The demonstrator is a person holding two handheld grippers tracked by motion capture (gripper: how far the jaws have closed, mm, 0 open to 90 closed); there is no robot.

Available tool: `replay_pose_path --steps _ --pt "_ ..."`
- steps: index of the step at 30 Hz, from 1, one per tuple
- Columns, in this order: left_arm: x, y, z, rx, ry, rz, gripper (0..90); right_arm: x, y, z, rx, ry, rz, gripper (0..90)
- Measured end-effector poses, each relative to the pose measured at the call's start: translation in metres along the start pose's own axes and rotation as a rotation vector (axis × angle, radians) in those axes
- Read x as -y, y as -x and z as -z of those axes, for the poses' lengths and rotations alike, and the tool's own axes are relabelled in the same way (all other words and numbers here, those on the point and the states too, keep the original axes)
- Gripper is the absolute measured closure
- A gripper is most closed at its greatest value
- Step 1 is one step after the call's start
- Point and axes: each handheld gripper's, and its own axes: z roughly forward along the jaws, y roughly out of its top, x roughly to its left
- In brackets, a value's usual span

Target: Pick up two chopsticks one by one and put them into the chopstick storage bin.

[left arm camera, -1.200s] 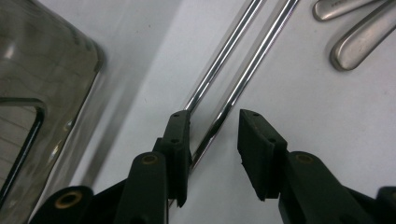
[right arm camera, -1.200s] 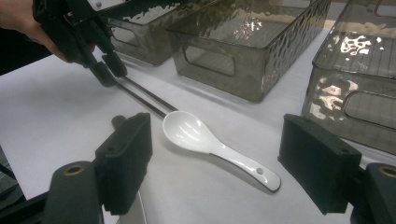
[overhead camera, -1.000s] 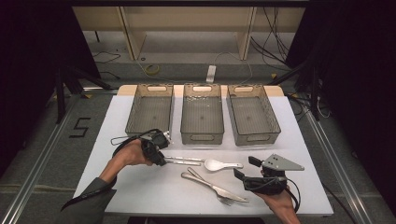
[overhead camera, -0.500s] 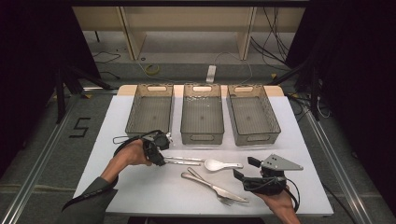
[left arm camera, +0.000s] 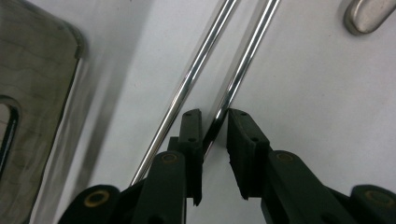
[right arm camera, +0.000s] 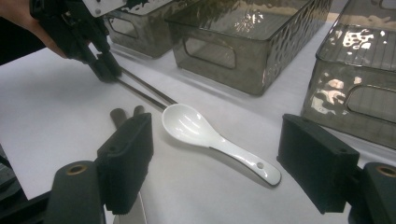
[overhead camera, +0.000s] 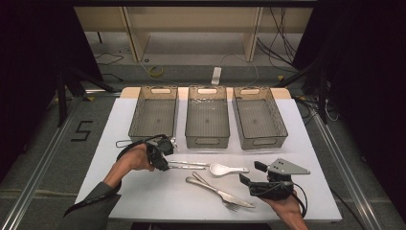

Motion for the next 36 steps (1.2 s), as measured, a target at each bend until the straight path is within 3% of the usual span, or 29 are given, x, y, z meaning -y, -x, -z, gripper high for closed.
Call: replay_pose_path --steps 8,23,36 --pt "-0.0002 0.0024 0.0003 0.002 -0.013 -0.047 79.8 0.0 0.0 0.0001 0.002 -0.002 0.004 27.3" --pt "-0.0006 0.0042 0.0005 0.009 -0.019 -0.079 84.5 0.0005 -0.0003 -0.0013 0.005 -0.019 0.006 27.3" --pt "0.0031 0.0029 0.0041 0.024 0.021 -0.031 85.6 0.0005 -0.0005 -0.0015 0.005 -0.026 0.005 27.7"
